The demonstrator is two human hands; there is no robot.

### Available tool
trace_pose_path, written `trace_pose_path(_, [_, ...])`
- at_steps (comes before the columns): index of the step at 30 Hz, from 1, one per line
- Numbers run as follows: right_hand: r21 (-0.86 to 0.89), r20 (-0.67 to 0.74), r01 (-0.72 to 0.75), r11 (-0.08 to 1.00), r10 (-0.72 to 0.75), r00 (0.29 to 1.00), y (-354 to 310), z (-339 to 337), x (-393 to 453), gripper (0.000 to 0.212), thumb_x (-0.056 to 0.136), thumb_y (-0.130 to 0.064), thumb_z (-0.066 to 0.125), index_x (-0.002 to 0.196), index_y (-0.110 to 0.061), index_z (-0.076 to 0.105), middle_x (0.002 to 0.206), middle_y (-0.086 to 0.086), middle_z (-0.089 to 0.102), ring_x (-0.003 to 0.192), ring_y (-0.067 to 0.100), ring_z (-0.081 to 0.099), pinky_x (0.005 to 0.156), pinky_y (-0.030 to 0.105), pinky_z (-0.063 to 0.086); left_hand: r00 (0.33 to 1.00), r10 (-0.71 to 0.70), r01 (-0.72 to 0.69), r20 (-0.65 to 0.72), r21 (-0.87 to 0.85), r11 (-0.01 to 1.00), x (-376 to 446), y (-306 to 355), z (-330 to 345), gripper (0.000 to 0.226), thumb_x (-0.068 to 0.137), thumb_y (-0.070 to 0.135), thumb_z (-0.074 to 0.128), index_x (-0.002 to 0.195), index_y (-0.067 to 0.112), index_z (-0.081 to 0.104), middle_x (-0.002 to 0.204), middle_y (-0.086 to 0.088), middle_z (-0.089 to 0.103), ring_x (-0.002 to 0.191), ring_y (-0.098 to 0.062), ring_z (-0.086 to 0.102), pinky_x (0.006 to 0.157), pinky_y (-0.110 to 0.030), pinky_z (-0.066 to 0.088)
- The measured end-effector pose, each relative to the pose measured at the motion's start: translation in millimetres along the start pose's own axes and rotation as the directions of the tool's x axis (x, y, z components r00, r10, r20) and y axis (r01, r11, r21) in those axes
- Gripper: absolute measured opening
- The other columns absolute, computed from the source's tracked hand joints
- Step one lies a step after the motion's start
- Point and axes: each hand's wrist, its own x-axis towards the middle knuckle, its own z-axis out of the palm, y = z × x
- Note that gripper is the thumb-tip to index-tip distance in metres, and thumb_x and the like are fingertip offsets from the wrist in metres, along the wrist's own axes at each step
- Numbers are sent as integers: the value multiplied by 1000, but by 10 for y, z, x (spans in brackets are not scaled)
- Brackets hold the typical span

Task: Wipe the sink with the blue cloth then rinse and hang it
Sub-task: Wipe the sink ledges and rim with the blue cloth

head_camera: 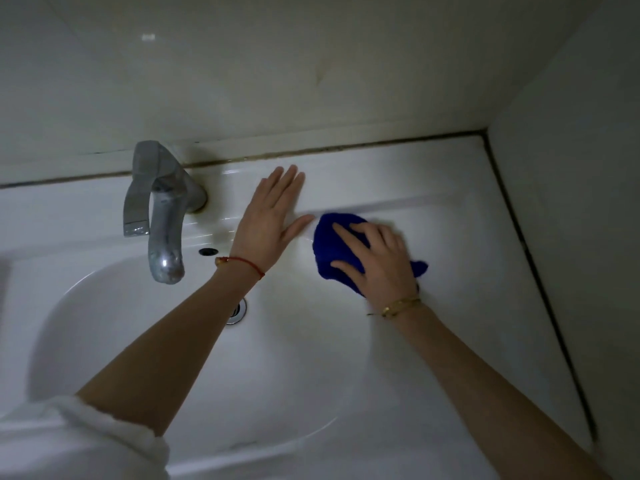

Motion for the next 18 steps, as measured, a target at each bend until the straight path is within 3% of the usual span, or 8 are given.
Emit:
trace_pose_path(2, [11, -37, 8, 1000, -8, 999, 293, -54, -97, 53, 91, -52, 49, 136, -22, 53, 122, 7, 58, 101, 31, 52, 84, 40, 39, 1000, 26, -26, -9, 0, 1000, 9, -45, 1, 67, 101, 49, 41, 154, 10, 31, 161, -9, 27, 151, -25, 18, 124, -43, 17])
trace_pose_path(5, [23, -105, -213, 977, 214, 971, 753, -162, -248, 53, 90, -50, 49, 131, -17, 58, 118, 12, 58, 99, 33, 49, 83, 45, 44, 999, 17, -18, -39, -34, 999, 22, -59, 43, 63, 101, 45, 46, 153, 10, 34, 160, -7, 30, 150, -25, 20, 124, -43, 16])
trace_pose_path(8, [-1, -140, -411, 912, 406, 903, 667, -153, -257, 54, 89, -49, 52, 128, -13, 58, 115, 15, 58, 97, 33, 50, 81, 44, 43, 999, 12, -14, -46, -38, 999, 18, -51, 75, 61, 101, 40, 49, 153, 11, 33, 161, -7, 29, 151, -25, 19, 124, -42, 14])
trace_pose_path(10, [1, -132, -384, 923, 381, 915, 401, -109, -225, 55, 90, -51, 52, 129, -12, 57, 114, 15, 59, 97, 33, 52, 80, 40, 42, 999, 19, -20, -43, -31, 999, 17, -55, 75, 61, 102, 39, 49, 153, 11, 32, 161, -7, 28, 151, -24, 18, 124, -43, 14])
trace_pose_path(15, [-53, -32, -77, 996, 75, 997, 275, -89, -333, 55, 94, -51, 46, 138, -18, 50, 124, 7, 59, 104, 28, 52, 86, 38, 38, 1000, 14, -14, -23, -12, 1000, 0, -53, 54, 60, 103, 37, 46, 155, 12, 28, 162, -6, 25, 152, -22, 14, 125, -43, 13])
trace_pose_path(18, [-150, -58, -179, 972, 173, 983, 640, -174, -464, 57, 92, -52, 47, 136, -16, 52, 122, 11, 60, 103, 33, 52, 86, 42, 40, 999, 30, -30, -25, -12, 999, 7, -76, 52, 59, 103, 36, 47, 154, 12, 29, 162, -6, 26, 152, -23, 16, 124, -44, 15])
